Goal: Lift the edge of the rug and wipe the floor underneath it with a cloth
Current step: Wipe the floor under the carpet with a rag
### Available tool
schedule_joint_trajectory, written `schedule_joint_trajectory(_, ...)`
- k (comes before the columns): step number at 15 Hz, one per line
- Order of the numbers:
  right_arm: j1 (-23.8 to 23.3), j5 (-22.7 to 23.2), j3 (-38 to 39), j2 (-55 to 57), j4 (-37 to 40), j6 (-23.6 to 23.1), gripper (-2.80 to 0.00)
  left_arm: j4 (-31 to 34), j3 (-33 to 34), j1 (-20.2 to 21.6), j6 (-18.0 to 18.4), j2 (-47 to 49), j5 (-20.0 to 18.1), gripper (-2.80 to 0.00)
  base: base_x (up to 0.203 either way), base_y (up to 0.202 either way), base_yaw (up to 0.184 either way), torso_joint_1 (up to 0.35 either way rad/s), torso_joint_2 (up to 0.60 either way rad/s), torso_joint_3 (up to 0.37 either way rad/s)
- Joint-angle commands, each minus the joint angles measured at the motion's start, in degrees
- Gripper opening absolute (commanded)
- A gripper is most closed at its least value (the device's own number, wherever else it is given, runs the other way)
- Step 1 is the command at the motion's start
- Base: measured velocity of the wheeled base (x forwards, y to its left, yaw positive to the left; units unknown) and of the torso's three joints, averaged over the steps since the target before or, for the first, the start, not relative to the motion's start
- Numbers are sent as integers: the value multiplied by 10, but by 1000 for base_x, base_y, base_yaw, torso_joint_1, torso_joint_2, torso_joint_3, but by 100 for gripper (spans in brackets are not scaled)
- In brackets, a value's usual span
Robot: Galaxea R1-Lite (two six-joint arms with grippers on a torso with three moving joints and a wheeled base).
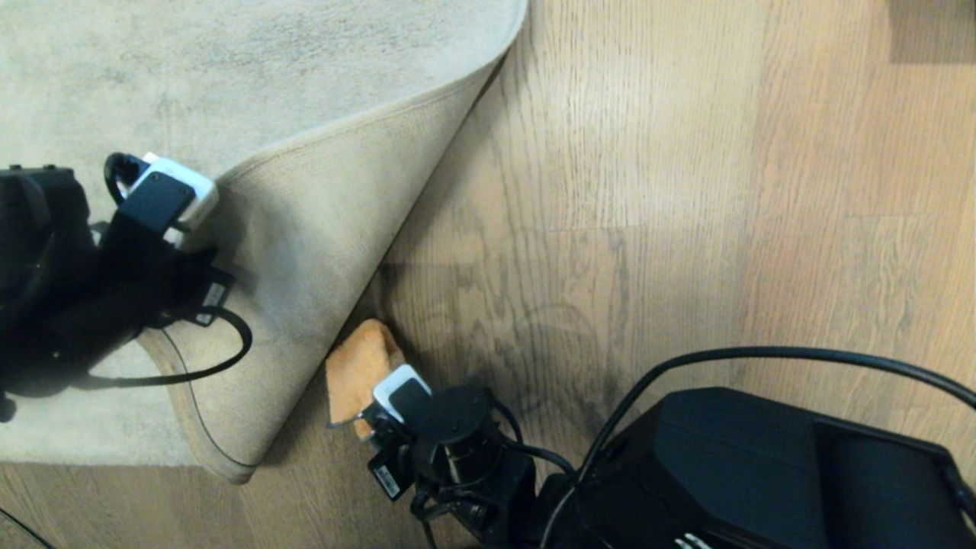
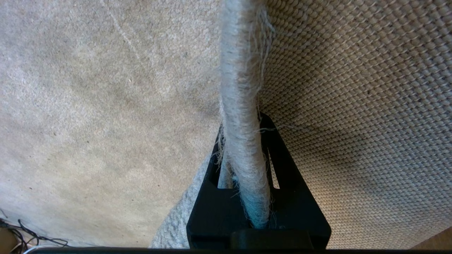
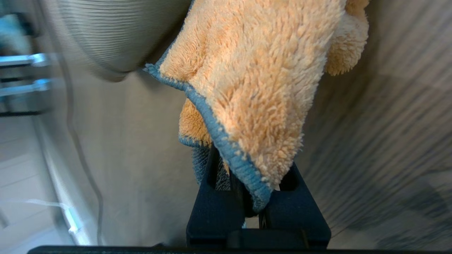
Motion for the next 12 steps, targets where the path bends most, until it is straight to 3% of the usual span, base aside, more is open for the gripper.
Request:
schedule_joint_trajectory(1,-14,-3,-17,15,-3,-5,-280,-2,0,0,2,0,1,-280,0,0,0,0,0,0)
schedule_joint_trajectory(6,-58,-4,-44,12,-11,-32,-280,-2,2,0,2,0,1,-280,0,0,0,0,0,0)
schedule_joint_trajectory(12,-76,-4,-44,-22,-28,-40,-280,-2,4,-1,3,0,0,-280,0,0,0,0,0,0)
